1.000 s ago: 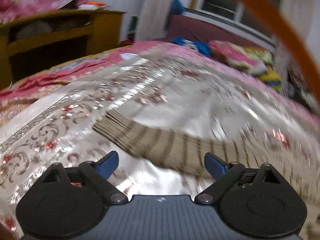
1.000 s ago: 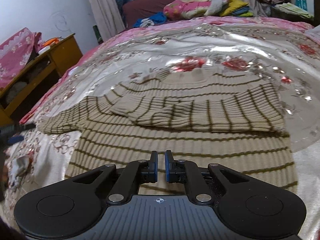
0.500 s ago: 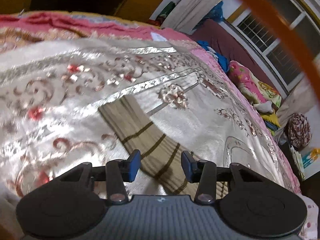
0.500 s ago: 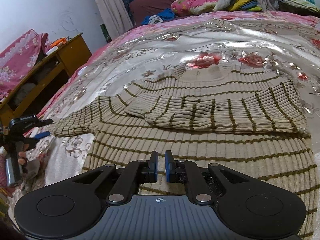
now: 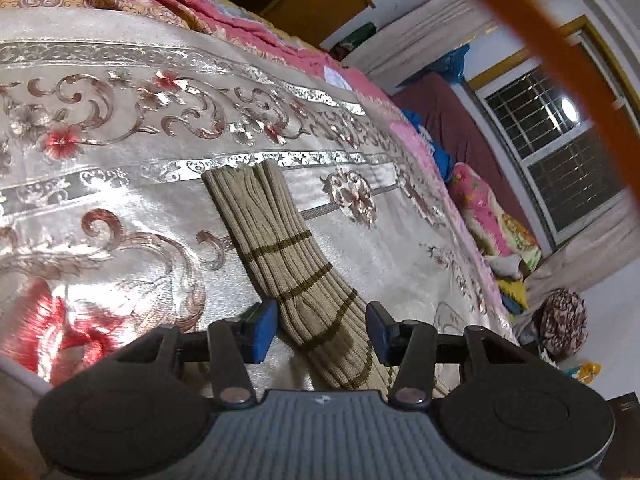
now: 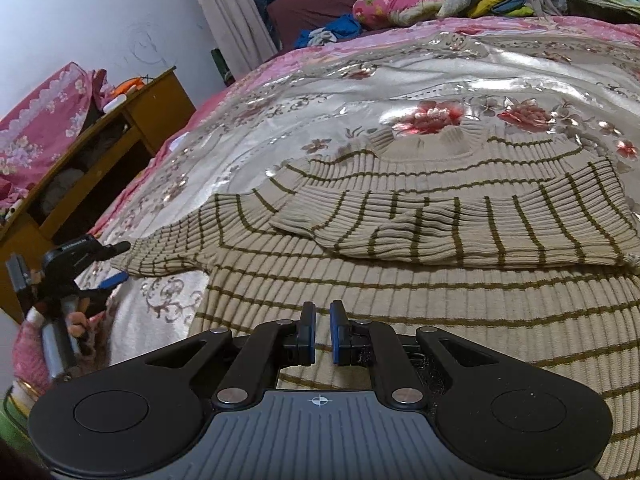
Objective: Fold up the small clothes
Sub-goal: 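Grasp the striped sleeve cuff with the left tool, then carry the sleeve across the sweater body and lay it down with the left tool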
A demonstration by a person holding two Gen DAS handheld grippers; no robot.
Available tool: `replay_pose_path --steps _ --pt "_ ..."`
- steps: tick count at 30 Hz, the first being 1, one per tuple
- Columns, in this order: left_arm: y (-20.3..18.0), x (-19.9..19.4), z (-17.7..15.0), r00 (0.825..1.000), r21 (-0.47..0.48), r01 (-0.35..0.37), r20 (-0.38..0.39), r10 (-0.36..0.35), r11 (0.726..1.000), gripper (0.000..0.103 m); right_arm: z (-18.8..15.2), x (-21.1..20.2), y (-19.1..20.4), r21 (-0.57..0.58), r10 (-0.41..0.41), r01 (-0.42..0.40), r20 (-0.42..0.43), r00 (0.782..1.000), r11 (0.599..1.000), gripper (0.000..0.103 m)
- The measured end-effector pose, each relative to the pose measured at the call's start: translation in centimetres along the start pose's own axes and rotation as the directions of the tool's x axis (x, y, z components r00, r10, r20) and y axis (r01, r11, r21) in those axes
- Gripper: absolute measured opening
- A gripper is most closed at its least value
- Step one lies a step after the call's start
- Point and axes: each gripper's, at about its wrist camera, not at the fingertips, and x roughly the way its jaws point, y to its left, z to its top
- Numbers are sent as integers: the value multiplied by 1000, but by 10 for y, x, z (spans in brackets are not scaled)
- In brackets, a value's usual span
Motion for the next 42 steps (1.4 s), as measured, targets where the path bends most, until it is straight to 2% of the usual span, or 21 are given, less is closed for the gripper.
replay_pose_path --steps 4,7,12,17,19,21,23,27,32,34,36,39,42 --pt "6 -14 -7 999 -44 42 7 -42 998 53 3 -2 3 -1 12 -12 6 1000 1000 10" --pt "4 -21 -11 999 -41 44 -5 -44 998 53 3 -3 5 -2 24 -24 6 1000 1000 11" --pt "-4 -5 -8 1000 -54 22 0 -22 998 57 2 0 11 4 35 -35 4 999 999 11" --pt "-5 6 -10 998 -99 35 47 -31 994 56 2 -3 15 4 44 -44 11 999 999 11" --pt "-5 7 -9 998 -102 33 55 -27 994 53 3 -4 15 5 46 -46 13 999 999 11" --pt "-5 11 -8 998 -114 43 43 -38 993 35 4 -6 15 6 50 -50 18 999 999 11" --pt "-8 16 -9 998 -115 54 21 -52 992 22 5 -7 15 9 52 -52 22 998 999 11" --pt "-27 18 -18 997 -40 80 1 -80 996 18 4 -10 12 22 55 -55 30 998 998 11" --pt "-57 17 -29 987 30 155 -47 -154 987 17 3 -17 6 41 54 -56 40 998 998 11" --pt "-79 14 -40 977 96 201 -83 -194 975 17 4 -21 2 56 52 -55 48 997 997 11" --pt "-104 9 -58 960 173 266 -140 -243 948 17 5 -24 -2 66 46 -50 57 997 997 11" --pt "-139 1 -98 914 302 378 -271 -301 875 17 5 -29 -8 84 34 -40 68 997 996 11" --pt "-163 -7 -144 881 433 435 -386 -273 789 17 4 -33 -14 93 13 -20 72 997 995 11"
